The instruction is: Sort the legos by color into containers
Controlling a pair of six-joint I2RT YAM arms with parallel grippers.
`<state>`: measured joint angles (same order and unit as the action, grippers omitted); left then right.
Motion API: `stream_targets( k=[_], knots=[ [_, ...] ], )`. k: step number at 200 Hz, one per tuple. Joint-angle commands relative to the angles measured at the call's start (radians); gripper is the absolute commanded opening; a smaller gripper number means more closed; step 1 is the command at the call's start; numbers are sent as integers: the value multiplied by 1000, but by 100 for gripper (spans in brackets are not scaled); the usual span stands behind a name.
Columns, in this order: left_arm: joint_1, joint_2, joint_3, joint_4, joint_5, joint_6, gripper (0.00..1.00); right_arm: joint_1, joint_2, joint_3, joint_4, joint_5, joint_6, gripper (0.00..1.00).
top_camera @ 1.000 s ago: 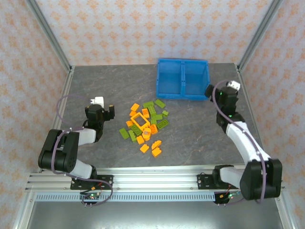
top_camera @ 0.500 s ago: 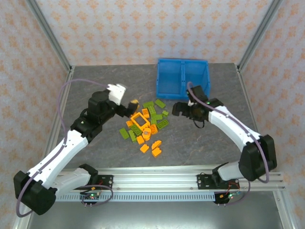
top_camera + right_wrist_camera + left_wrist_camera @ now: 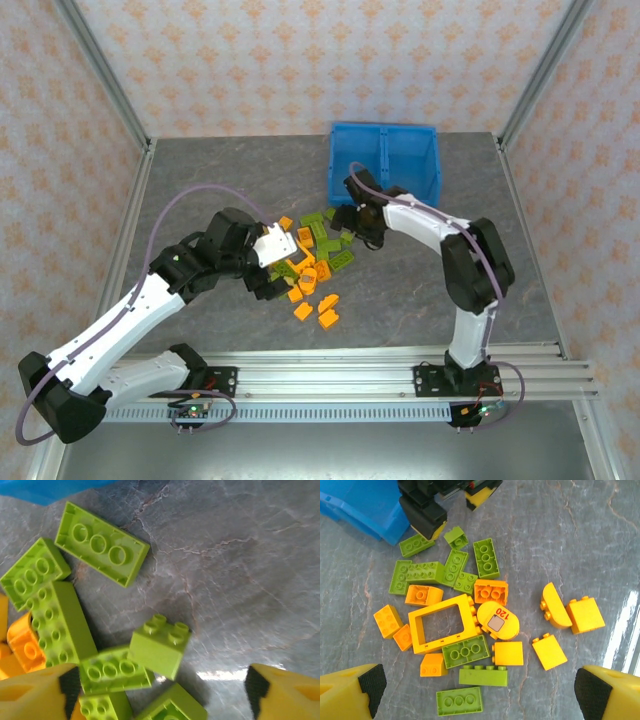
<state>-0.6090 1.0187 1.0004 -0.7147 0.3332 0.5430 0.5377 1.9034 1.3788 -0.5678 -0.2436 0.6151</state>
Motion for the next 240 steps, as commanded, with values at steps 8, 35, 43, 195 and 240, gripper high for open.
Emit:
stream_targets(
  k=[8,35,43,195,240],
  knots=[
    [-8,-51,-48,-1,-42,59,100,15,76,44,-14,45,52,76],
    [-7,-116,-125,87,-62,45,100,29,112,56,-39,78,53,67],
    [-8,-124,-134,97,-67,45,100,32,113,50,-39,88,59,62],
    [-6,-189,-161,199,-7,8,100,4,-316,14,-94,309,-153,24],
    [-5,-277,-199,325,2,-64,100,-154,-301,166,-117,358,-286,25]
  ],
)
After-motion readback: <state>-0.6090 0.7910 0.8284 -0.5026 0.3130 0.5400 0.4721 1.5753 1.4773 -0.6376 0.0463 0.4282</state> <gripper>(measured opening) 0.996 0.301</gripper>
